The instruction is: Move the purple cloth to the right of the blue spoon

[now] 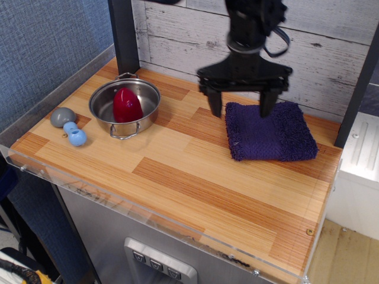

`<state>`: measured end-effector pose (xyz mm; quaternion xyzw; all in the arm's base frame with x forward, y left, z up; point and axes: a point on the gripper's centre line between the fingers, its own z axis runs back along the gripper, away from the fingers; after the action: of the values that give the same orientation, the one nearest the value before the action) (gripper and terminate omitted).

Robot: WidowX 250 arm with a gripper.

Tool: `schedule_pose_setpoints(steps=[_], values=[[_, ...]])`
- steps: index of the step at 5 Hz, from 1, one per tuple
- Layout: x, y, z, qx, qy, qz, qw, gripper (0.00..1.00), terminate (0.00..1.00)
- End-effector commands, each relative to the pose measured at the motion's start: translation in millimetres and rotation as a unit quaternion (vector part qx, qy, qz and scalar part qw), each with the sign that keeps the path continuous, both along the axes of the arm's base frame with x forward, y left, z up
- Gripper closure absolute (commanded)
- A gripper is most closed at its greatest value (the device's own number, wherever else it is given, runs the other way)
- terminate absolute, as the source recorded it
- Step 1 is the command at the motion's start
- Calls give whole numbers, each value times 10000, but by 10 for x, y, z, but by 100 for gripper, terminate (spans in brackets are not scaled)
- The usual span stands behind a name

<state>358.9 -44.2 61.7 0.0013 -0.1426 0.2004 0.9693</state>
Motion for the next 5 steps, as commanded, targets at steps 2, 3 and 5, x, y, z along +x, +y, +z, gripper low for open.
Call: schedule_pose_setpoints(steps=[2, 3, 5], values=[[295, -245, -121, -49, -110, -111, 9999, 0, 0], [324, -307, -226, -113, -59, -156, 9998, 0, 0], [228, -280, -353, 43, 59, -266, 9996, 0, 0]])
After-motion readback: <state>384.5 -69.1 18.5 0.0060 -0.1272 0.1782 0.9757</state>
